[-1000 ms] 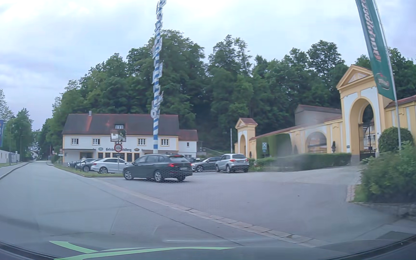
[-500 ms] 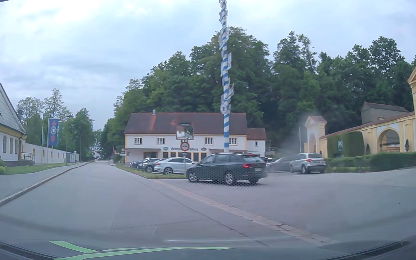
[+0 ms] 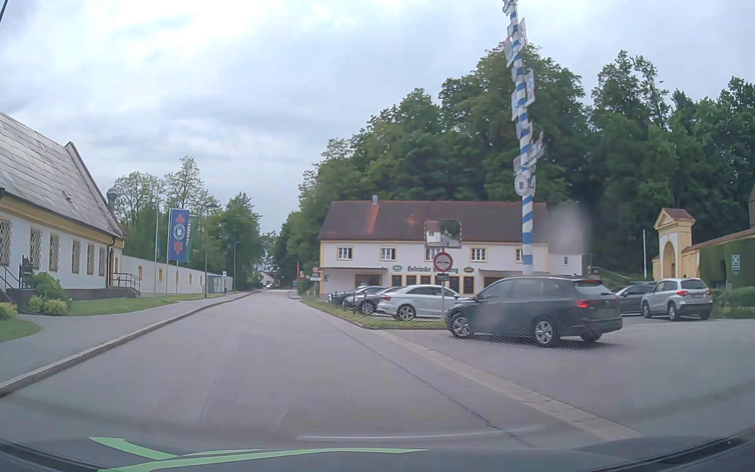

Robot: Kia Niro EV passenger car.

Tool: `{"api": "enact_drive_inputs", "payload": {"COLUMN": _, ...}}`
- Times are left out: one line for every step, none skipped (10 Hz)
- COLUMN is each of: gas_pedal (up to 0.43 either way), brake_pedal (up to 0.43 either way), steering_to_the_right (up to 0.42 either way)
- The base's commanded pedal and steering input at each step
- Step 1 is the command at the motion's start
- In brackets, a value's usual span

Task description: Follow the waypoints while adhering to traffic rules and regulations

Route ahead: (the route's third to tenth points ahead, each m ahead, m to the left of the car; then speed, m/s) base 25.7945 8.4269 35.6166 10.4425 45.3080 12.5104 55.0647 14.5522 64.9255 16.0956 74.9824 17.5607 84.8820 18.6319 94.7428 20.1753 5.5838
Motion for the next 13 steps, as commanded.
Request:
{"api": "enact_drive_inputs", "payload": {"gas_pedal": 0.311, "brake_pedal": 0.000, "steering_to_the_right": -0.170}}
{"api": "enact_drive_inputs", "payload": {"gas_pedal": 0.311, "brake_pedal": 0.000, "steering_to_the_right": -0.145}}
{"api": "enact_drive_inputs", "payload": {"gas_pedal": 0.311, "brake_pedal": 0.000, "steering_to_the_right": -0.128}}
{"api": "enact_drive_inputs", "payload": {"gas_pedal": 0.311, "brake_pedal": 0.000, "steering_to_the_right": -0.108}}
{"api": "enact_drive_inputs", "payload": {"gas_pedal": 0.311, "brake_pedal": 0.000, "steering_to_the_right": -0.099}}
{"api": "enact_drive_inputs", "payload": {"gas_pedal": 0.311, "brake_pedal": 0.000, "steering_to_the_right": -0.096}}
{"api": "enact_drive_inputs", "payload": {"gas_pedal": 0.311, "brake_pedal": 0.000, "steering_to_the_right": -0.093}}
{"api": "enact_drive_inputs", "payload": {"gas_pedal": 0.311, "brake_pedal": 0.000, "steering_to_the_right": -0.087}}
{"api": "enact_drive_inputs", "payload": {"gas_pedal": 0.311, "brake_pedal": 0.000, "steering_to_the_right": -0.077}}
{"api": "enact_drive_inputs", "payload": {"gas_pedal": 0.311, "brake_pedal": 0.000, "steering_to_the_right": -0.063}}
{"api": "enact_drive_inputs", "payload": {"gas_pedal": 0.311, "brake_pedal": 0.000, "steering_to_the_right": -0.046}}
{"api": "enact_drive_inputs", "payload": {"gas_pedal": 0.311, "brake_pedal": 0.000, "steering_to_the_right": -0.034}}
{"api": "enact_drive_inputs", "payload": {"gas_pedal": 0.299, "brake_pedal": 0.000, "steering_to_the_right": -0.029}}
